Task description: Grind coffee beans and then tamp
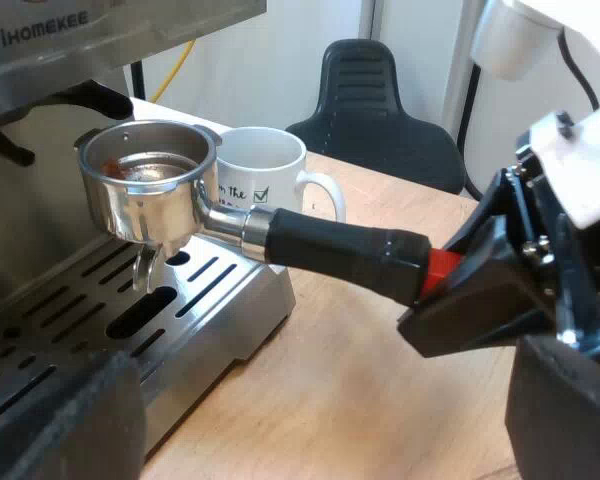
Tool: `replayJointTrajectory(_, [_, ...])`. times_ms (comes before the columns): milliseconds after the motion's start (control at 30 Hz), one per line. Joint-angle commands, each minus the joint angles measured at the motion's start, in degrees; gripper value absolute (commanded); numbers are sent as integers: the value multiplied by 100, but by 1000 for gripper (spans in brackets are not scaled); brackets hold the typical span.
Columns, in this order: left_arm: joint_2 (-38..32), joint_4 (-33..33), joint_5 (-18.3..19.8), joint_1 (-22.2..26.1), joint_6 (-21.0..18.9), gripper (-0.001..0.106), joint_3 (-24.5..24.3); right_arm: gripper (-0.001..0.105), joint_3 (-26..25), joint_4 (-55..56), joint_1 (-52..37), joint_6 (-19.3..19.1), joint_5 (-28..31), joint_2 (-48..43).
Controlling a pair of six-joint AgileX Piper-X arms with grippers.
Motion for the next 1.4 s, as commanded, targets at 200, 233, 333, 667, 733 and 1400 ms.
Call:
replayJointTrajectory(200, [-127, -28, -68, -25, -35, 82, -3, 0, -71, 346, 355, 86, 376, -379])
replayJointTrajectory(233, [-207, -5, -68, -25, -35, 82, -3, 0, -71, 420, 378, 86, 376, -436])
replayJointTrajectory(333, [-417, 35, -68, -25, -35, 82, -3, 0, -71, 579, 500, 86, 408, -585])
replayJointTrajectory(667, [-1110, 777, -102, -25, -35, 82, -3, 0, 385, 520, 1240, 101, 515, -1154])
replayJointTrajectory(733, [-1262, 889, -102, -25, -35, 82, -3, 0, 430, 522, 1396, 101, 625, -1230])
replayJointTrajectory(1400, [-1992, 2098, -102, -25, -24, 82, -3, 0, 1229, -343, 2076, -162, 568, -1258])
